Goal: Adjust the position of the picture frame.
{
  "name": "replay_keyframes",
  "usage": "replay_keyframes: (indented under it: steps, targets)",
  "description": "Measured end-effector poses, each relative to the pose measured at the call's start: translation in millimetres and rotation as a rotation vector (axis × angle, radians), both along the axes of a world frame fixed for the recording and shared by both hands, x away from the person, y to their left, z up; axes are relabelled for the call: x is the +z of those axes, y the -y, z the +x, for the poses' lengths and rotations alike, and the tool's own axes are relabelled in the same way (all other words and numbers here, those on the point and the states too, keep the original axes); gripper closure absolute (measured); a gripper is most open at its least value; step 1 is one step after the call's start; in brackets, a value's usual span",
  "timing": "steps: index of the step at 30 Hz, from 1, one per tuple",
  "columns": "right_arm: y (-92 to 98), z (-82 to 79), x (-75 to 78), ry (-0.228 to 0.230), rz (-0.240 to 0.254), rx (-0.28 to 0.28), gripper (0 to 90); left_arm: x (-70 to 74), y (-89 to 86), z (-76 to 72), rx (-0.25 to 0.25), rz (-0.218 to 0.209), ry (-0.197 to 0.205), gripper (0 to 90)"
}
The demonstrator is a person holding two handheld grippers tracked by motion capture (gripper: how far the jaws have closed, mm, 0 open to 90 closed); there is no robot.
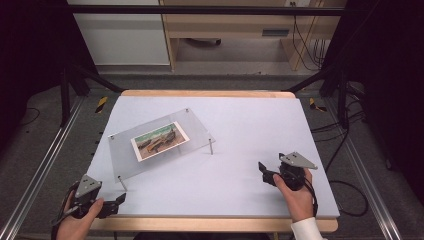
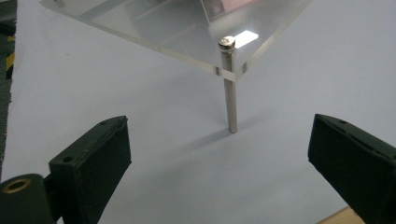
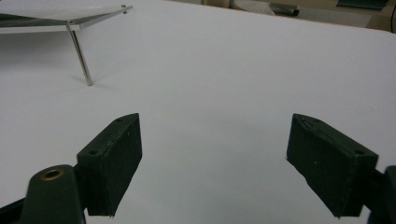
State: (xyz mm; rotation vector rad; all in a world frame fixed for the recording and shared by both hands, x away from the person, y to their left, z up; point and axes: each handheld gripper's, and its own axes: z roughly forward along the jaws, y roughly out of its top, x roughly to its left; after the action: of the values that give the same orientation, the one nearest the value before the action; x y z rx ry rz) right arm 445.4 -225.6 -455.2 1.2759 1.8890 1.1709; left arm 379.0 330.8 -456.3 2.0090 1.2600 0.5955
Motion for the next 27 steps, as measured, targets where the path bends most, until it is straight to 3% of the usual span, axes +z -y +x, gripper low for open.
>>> replay_keyframes:
  steps: [8,10,11,13,15,18,19,23,27]
  targets:
    - [1.2,-0.8,-0.7,0.004,0.034,0.013,23.3,-3.5,6.6,-1.1,-0.028,0.009,0.018,5.4]
    - [0.8,-0.7,-0.8,0.001,0.033,0.014,23.1,-6.2,10.0,-2.7,-0.033,-0.018,0.023,5.4]
    - [0.4,-0.5,-1.0,0.001,0.034,0.015,22.8,-8.7,13.7,-3.7,-0.067,-0.016,0.009,5.9]
    - [-0.8,0.1,-1.5,-0.002,0.036,0.016,21.7,-7.9,16.5,-6.4,-0.076,0.009,0.022,6.8]
    - [-1.6,0.5,-1.6,-0.006,0.033,0.013,20.8,-3.8,12.6,-7.4,-0.035,-0.026,0.064,6.8]
    - [-2.3,0.2,-1.1,-0.008,0.035,0.009,19.6,-3.1,8.5,-7.5,-0.005,-0.064,0.073,6.7]
    - [-2.6,0.2,-0.5,-0.010,0.038,0.010,18.7,-4.8,6.0,-5.6,0.012,-0.073,0.060,7.1]
    - [-1.5,0.3,-0.1,-0.010,0.046,0.016,17.1,-5.9,7.9,-2.6,0.037,-0.091,0.067,10.2]
    - [-0.3,0.5,-0.6,-0.005,0.056,0.022,16.5,-5.4,8.6,2.5,0.078,-0.098,0.100,24.4]
